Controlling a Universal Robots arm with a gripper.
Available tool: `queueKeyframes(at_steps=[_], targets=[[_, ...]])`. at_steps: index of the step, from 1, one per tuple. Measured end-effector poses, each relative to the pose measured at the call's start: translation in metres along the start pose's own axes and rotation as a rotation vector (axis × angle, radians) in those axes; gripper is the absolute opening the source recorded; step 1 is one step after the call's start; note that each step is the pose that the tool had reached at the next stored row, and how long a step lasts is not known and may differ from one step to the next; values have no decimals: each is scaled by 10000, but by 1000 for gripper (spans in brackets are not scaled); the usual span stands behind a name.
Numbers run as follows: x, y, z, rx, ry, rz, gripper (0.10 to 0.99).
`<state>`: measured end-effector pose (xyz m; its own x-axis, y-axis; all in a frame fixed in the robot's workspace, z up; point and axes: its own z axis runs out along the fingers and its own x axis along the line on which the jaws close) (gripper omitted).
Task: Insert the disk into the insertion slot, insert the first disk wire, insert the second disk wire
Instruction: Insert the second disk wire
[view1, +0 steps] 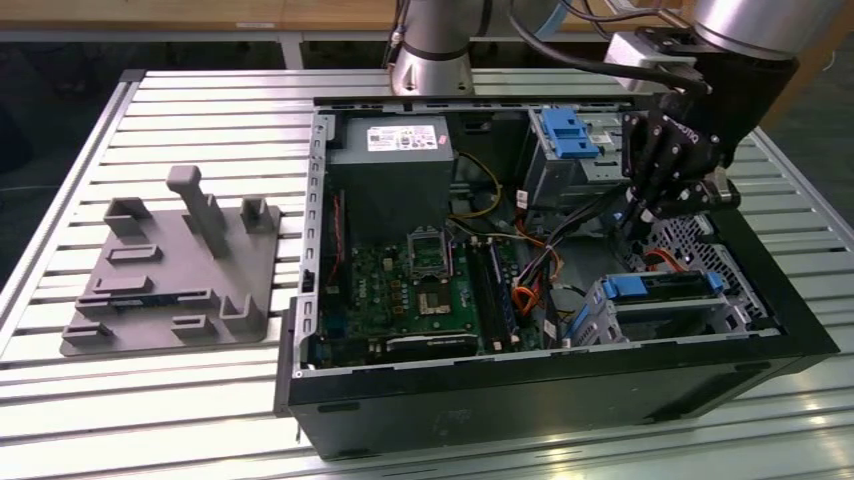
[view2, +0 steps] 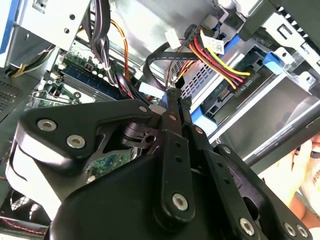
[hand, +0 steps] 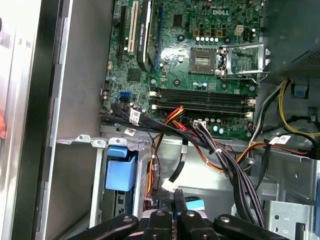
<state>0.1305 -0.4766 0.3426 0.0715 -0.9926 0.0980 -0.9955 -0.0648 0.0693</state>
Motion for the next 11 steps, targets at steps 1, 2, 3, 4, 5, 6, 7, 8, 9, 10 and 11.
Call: queueKeyframes(at_steps=[1,2,3,4,5,6,7,8,9,10,11], targets=[[0,-7,0,-53,-4,-2,145],[1,-11,-1,-123,-9,-6,145],[1,-13,-1,-207,-17,-9,145],[1,-14,0,-297,-27,-11,145],[1,-15,0,-365,-37,-8,145],[0,-16,1,-414,-46,5,145],[1,-15,2,-429,-66,44,145],[1,-15,4,-434,-99,117,145],[0,-16,5,-456,-147,368,145],[0,-16,7,-468,-166,496,145],[0,-16,8,-481,-187,638,145]])
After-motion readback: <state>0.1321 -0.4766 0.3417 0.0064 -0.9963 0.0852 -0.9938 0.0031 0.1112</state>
